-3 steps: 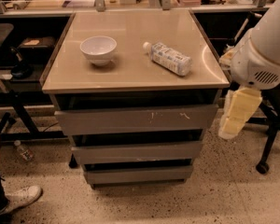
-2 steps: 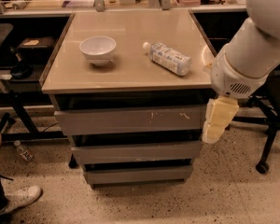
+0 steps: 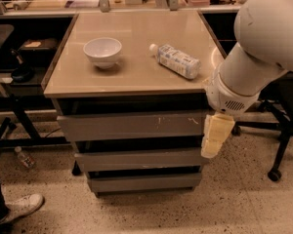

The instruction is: Open top drawer

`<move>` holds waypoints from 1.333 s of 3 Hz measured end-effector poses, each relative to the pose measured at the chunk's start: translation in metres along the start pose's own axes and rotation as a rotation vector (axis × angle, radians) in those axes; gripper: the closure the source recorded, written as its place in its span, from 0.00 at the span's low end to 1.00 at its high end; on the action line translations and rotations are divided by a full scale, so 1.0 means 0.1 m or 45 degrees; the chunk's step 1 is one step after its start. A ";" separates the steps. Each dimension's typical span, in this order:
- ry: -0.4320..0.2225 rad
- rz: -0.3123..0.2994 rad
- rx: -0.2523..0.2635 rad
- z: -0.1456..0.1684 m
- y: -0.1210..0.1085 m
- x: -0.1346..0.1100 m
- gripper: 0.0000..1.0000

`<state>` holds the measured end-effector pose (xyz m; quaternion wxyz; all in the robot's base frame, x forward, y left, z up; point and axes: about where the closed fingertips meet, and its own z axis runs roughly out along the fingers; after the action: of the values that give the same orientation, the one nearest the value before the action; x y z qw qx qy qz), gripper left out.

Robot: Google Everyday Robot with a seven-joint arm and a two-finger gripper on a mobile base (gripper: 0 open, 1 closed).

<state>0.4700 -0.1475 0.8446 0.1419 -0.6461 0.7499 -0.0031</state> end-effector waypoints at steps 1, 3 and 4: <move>-0.067 0.027 -0.038 0.15 0.04 0.00 0.00; -0.132 0.150 -0.147 1.19 0.00 -0.20 0.00; -0.134 0.157 -0.139 1.48 -0.14 -0.29 0.00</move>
Offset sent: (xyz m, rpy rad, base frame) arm 0.0264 0.0504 -0.1384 0.1865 0.1596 -0.0962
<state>0.5194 -0.0952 0.7114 0.1455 -0.6048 0.7788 0.0803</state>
